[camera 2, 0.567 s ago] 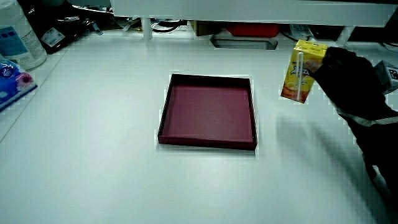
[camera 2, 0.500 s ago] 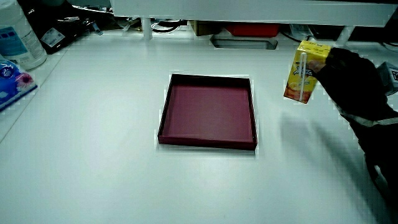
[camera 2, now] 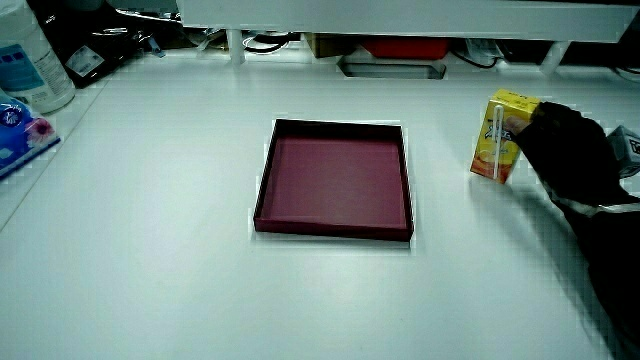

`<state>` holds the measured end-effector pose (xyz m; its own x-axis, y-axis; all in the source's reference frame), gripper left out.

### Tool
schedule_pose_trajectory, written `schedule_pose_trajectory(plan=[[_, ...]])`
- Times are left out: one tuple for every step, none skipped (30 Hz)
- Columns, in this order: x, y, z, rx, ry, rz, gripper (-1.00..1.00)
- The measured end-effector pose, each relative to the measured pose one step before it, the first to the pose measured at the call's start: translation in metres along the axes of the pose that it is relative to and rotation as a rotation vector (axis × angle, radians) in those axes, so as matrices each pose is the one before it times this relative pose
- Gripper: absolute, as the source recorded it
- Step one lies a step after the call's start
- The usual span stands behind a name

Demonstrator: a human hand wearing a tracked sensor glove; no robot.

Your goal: Place ice redtea

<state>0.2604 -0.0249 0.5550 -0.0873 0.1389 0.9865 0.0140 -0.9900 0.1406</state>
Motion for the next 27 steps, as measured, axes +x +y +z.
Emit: schedule_pose_trajectory(plan=[[0.00056,-0.00161,-0.00048,-0.00432,0.02867,-0.00761,0.00],[0.00474,0.00003,0.00321,0.00685,-0.00239,-0.00324,0.00],[-0.00310,-0.00101,-0.00232,-0.00767,0.01285,0.00796,0.00],[0.00257,-0.00057,0.00123,0.00440,0.00168,0.00190,0.00],[0.00201,-0.00020,0.00092,-0.00786,0.00540,-0.01476,0.00],[0.00000,-0.00021,-0.00030,-0.00102,0.00541,-0.00352,0.00],[0.00159,-0.00058,0.00057,0.00383,0.00313,0.00288,0.00],[-0.00090,-0.00074,-0.00092,0.00009,0.00919,-0.00757,0.00],[0.00466,0.00076,0.00330,-0.00330,0.00116,-0.00644,0.00],[-0.00383,-0.00074,-0.00239,-0.00188,-0.01060,-0.00358,0.00],[-0.00135,-0.00004,-0.00069,0.00074,-0.00336,0.00537,0.00],[0.00049,0.00025,0.00040,-0.00064,0.00678,0.00649,0.00],[0.00058,-0.00001,0.00073,-0.00380,0.00207,-0.00962,0.00],[0.00124,0.00027,0.00126,0.00205,-0.00822,0.00120,0.00],[-0.00074,-0.00007,-0.00027,-0.00353,-0.00172,-0.00584,-0.07],[-0.00128,-0.00003,-0.00071,-0.01075,0.00027,-0.00460,-0.14],[-0.00033,-0.00015,-0.00013,-0.00334,0.00344,-0.00353,-0.21],[0.00223,0.00002,0.00246,-0.01156,0.00154,-0.00437,-0.29],[-0.00093,-0.00157,0.00121,0.00133,0.00603,-0.00211,-0.36],[-0.00173,-0.00109,0.00129,-0.01022,-0.00097,0.00249,-0.43],[-0.00139,-0.00050,0.00250,-0.01868,-0.02624,-0.01201,-0.50],[-0.00619,-0.00192,-0.00051,-0.01745,-0.02182,-0.00053,-0.57],[-0.00577,-0.00321,0.00058,-0.00660,-0.05739,0.00351,-0.64],[-0.00466,-0.00239,0.00212,-0.01045,-0.10800,-0.00161,-0.71],[-0.00939,-0.00334,-0.00072,-0.00537,-0.11016,0.00776,-0.79],[-0.00541,-0.00335,0.00145,-0.00875,-0.11207,-0.01929,-0.86],[-0.00562,-0.00350,0.00113,-0.03192,-0.08889,-0.00787,-0.93]])
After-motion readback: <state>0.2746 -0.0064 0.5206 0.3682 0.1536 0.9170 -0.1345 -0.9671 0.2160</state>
